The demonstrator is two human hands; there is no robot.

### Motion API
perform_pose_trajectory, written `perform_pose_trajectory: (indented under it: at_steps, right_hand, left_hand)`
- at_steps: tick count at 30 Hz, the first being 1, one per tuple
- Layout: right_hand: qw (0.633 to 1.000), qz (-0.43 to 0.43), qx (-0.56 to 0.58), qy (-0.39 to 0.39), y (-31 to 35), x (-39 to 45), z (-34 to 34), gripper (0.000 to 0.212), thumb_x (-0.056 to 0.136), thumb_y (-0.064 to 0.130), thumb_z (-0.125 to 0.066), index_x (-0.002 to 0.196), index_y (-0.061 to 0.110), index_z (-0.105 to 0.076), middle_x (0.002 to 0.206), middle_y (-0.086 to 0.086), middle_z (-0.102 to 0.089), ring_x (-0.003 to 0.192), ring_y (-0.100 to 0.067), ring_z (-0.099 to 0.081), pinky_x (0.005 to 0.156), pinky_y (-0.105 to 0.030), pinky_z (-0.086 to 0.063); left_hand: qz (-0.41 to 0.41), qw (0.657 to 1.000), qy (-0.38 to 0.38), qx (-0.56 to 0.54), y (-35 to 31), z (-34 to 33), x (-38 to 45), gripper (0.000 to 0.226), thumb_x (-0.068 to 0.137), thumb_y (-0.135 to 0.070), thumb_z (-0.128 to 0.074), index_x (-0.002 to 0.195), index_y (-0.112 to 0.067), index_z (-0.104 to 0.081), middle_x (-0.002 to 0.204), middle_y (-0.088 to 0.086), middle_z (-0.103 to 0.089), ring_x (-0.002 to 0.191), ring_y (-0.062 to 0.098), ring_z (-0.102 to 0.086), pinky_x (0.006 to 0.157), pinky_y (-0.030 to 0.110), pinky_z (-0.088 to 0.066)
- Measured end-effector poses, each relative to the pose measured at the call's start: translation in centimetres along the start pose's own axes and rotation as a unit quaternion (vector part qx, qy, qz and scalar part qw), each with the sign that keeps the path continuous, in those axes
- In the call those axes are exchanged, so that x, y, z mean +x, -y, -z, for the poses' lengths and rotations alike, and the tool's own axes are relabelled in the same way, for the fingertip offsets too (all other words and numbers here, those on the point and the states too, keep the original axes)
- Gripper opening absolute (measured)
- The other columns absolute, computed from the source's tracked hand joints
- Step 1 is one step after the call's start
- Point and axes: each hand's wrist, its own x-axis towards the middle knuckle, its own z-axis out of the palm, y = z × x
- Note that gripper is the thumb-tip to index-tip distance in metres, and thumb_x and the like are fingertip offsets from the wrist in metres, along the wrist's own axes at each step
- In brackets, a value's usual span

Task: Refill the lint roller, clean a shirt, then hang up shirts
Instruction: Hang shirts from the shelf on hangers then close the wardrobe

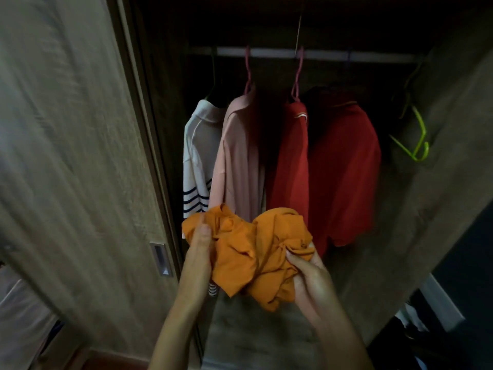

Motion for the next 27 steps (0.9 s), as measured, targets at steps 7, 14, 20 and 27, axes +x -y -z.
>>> perform_pose_trajectory:
  at_steps: [7,14,20,27]
  right_hand:
    - [0.999,-0.015,0.028,0.022,-0.1,-0.4,0.3,0.044,0.076,0.003,-0.059,0.118,0.015,-0.061,0.11,-0.017,-0.071,0.096,-0.027,-0.07,0.078,-0.04,-0.06]
    - [0.95,-0.012,-0.298,-0.094,-0.6,0.2,0.9,0.029,0.087,0.03,-0.068,0.114,0.034,-0.059,0.128,0.001,-0.062,0.109,-0.018,-0.063,0.098,-0.04,-0.05]
    - [0.974,-0.021,-0.223,0.029,1.4,-0.1,-2.7,0.055,0.081,0.045,-0.062,0.134,0.035,-0.05,0.13,0.005,-0.061,0.119,-0.013,-0.058,0.094,-0.031,-0.047]
    - [0.976,0.062,-0.206,-0.023,1.9,1.2,-3.6,0.03,0.087,0.026,-0.067,0.115,0.017,-0.063,0.105,-0.009,-0.073,0.101,-0.022,-0.069,0.084,-0.03,-0.053]
  left_hand:
    - [-0.045,0.994,0.084,0.06,0.7,-1.7,-1.4,0.016,0.089,-0.02,-0.063,0.1,-0.031,-0.066,0.094,-0.004,-0.075,0.092,0.012,-0.07,0.075,0.019,-0.054]
    - [-0.114,0.988,-0.07,0.076,-1.5,-1.8,-0.2,0.018,0.098,-0.023,-0.046,0.106,-0.025,-0.063,0.081,-0.014,-0.062,0.068,-0.015,-0.059,0.061,0.0,-0.041]
    - [-0.151,0.975,0.077,0.142,-3.0,-5.4,1.5,0.039,0.098,-0.006,-0.043,0.132,-0.025,-0.05,0.122,-0.016,-0.056,0.113,-0.007,-0.052,0.093,-0.002,-0.033]
    - [-0.186,0.928,0.195,0.257,-1.5,-6.8,1.3,0.02,0.08,-0.024,-0.05,0.099,-0.026,-0.054,0.095,0.002,-0.059,0.097,0.02,-0.054,0.084,0.044,-0.048]
